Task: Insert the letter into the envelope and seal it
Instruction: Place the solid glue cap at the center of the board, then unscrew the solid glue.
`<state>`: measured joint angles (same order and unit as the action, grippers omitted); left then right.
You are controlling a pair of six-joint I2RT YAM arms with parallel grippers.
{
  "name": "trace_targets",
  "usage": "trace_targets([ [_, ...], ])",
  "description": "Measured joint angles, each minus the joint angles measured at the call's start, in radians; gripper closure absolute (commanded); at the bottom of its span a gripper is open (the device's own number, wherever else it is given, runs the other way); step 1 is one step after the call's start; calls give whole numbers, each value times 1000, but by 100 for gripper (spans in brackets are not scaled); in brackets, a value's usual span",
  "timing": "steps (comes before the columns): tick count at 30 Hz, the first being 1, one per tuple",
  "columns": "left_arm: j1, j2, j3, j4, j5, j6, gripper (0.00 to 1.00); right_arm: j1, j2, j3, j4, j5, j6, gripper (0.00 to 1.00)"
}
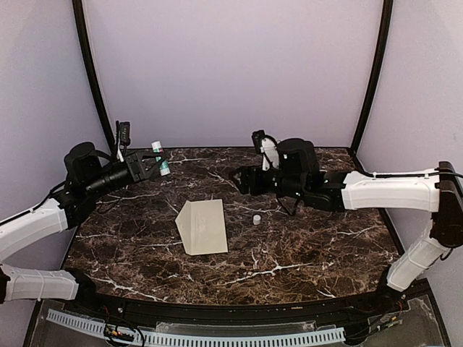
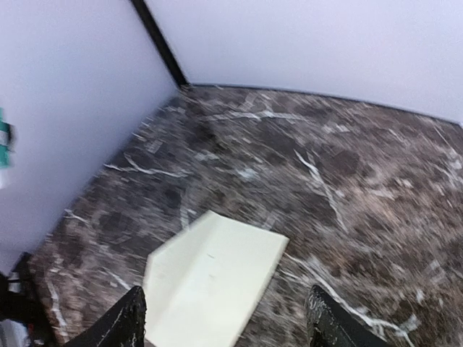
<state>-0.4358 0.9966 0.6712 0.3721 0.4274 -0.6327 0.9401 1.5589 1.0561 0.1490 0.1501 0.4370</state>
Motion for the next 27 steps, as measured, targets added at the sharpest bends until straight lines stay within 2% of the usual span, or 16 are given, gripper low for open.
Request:
trace_targets([
  [4, -5, -2, -33, 149, 70, -27, 100, 41, -19, 93, 65, -160, -18, 29],
  [9, -63, -7, -38, 267, 100, -11, 100, 112, 50, 205, 87, -295, -24, 36],
  [14, -136, -8, -30, 293, 112, 39, 100, 156, 128, 271, 92, -381, -24, 39],
  [19, -158, 12, -19, 312, 116, 53, 100, 165, 143, 276, 97, -427, -17, 50],
  [27, -175, 43, -17, 338, 139, 48, 100, 166, 143, 291, 127, -468, -11, 61],
])
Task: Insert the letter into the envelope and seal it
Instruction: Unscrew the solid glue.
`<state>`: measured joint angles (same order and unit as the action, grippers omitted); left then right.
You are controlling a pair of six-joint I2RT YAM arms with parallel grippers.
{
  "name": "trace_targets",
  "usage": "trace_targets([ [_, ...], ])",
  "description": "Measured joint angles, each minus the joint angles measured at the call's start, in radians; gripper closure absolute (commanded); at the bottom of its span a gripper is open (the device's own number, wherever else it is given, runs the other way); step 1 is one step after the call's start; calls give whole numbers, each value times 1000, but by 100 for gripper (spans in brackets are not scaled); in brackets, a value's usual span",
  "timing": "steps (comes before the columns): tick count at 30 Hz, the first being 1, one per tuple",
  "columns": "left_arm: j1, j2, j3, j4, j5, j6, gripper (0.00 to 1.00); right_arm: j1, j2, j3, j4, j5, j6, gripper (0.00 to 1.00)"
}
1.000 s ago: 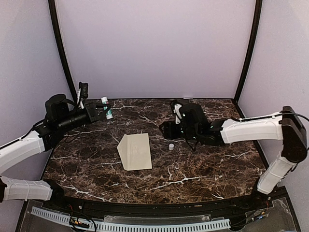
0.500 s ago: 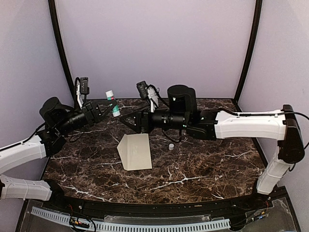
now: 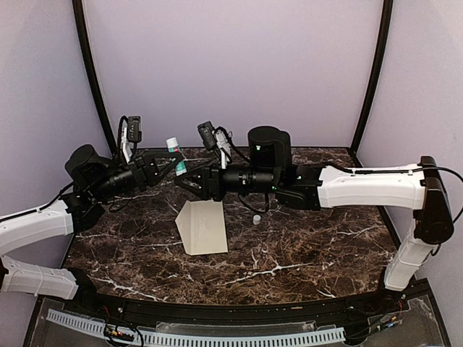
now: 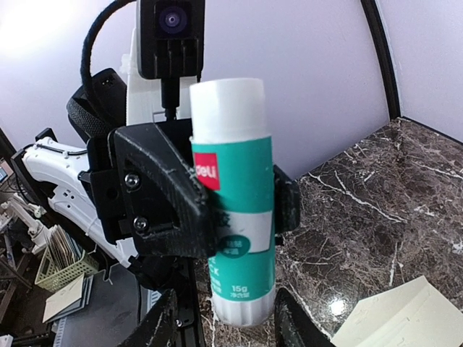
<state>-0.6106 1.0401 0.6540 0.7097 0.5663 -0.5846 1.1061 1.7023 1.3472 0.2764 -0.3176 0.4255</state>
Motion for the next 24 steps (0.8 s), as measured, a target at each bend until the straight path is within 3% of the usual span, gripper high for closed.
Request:
trace_targets([
  [5, -5, 2, 1, 1, 14, -4, 100, 0, 2, 5, 10, 1, 0, 71],
  [10, -10, 3, 2, 6, 29, -13, 100, 0, 12, 11, 19, -3, -2, 90],
  [14, -9, 3, 5, 10, 43, -27, 100, -4, 14, 11, 37, -22, -2, 98],
  [24, -3, 19, 74, 82, 233, -99, 100, -28, 14, -8, 223, -258, 62, 100],
])
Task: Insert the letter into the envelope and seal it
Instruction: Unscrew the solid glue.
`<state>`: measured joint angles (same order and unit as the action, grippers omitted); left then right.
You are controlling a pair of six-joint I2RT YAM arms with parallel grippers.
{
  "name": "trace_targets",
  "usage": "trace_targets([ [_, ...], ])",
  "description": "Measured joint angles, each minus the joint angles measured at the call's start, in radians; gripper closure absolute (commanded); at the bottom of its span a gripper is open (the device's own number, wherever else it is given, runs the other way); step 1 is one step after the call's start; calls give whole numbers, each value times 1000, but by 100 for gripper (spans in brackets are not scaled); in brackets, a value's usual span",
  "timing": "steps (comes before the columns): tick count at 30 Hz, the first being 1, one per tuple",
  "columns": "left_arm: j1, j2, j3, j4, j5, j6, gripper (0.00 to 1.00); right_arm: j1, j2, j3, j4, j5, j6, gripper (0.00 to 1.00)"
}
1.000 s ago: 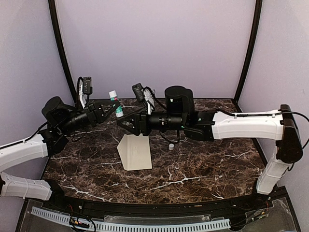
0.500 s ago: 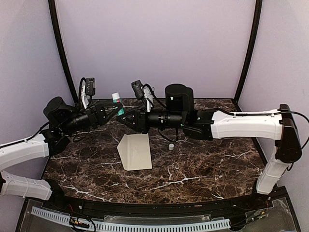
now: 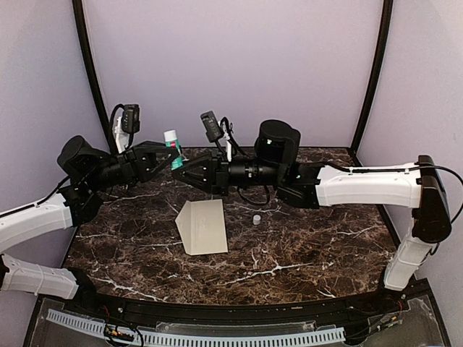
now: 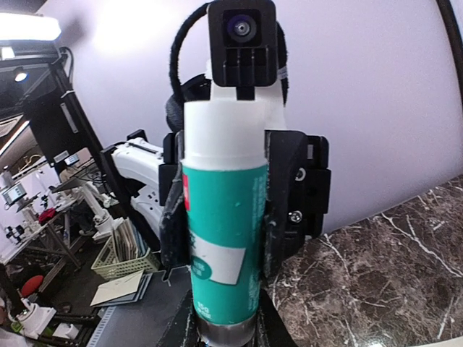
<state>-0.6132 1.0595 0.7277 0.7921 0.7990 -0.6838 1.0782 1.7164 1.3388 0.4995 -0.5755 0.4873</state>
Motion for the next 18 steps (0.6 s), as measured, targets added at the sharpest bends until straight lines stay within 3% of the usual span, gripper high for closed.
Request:
trace_targets([
  [5, -3, 15, 11, 82, 116, -60, 100, 4, 0, 0, 47, -110, 35, 100],
  [7, -4, 19, 11, 90, 134, -69, 85, 6, 0, 0, 46, -124, 39, 100],
  [8, -4, 19, 11, 91, 138, -71, 66, 6, 0, 0, 44, -124, 39, 100],
  [10, -4, 17, 11, 74, 129, -61, 41, 6, 0, -1, 33, -111, 31, 100],
  [13, -7, -3, 22, -55, 63, 8, 17, 8, -11, -5, 0, -35, 8, 99],
  [18, -9, -81, 43, -294, -132, 135, 10, 8, -76, -37, -95, 156, -42, 98],
])
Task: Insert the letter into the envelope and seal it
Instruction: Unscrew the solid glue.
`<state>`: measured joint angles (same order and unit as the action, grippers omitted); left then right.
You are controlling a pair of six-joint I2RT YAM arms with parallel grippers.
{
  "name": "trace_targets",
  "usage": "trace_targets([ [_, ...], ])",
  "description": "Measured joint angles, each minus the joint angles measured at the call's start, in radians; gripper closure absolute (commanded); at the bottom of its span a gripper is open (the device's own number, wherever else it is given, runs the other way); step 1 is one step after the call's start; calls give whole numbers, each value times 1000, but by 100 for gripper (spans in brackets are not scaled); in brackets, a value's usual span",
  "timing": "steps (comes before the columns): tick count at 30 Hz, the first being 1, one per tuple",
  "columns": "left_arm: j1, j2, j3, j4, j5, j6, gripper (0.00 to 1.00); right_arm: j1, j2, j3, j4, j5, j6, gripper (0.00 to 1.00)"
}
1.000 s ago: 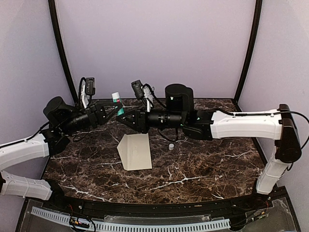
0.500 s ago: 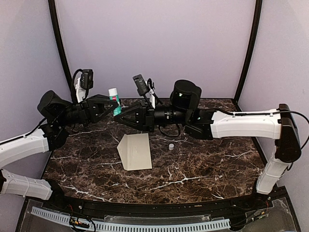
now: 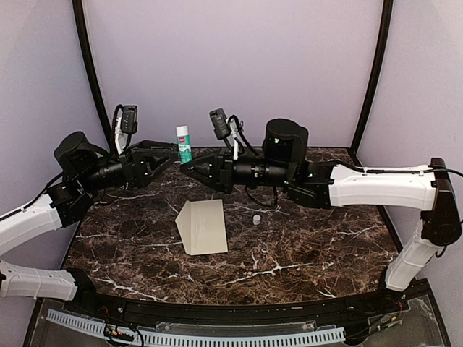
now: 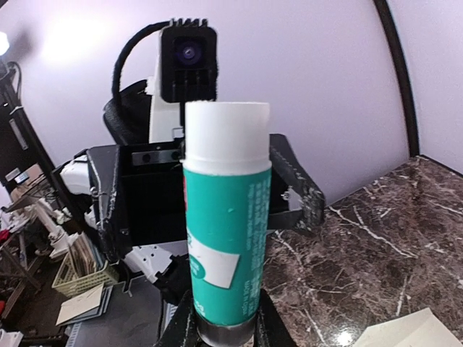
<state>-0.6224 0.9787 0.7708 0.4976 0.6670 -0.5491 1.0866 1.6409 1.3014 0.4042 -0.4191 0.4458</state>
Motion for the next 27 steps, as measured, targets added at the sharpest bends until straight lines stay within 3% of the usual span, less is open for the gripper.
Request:
trace_targets([
  [4, 0, -28, 34, -112, -125, 54, 10, 2, -31, 1, -71, 165, -40, 99],
  [12, 0, 24, 34, -139, -209, -4, 18, 39, 19, 68, -251, 488, -82, 98],
  [18, 0, 92, 34, -94, -234, -91, 27, 71, 91, 145, -341, 633, -98, 98],
  [27, 0, 164, 34, -95, -269, -160, 43, 101, 137, 208, -414, 730, -133, 98],
])
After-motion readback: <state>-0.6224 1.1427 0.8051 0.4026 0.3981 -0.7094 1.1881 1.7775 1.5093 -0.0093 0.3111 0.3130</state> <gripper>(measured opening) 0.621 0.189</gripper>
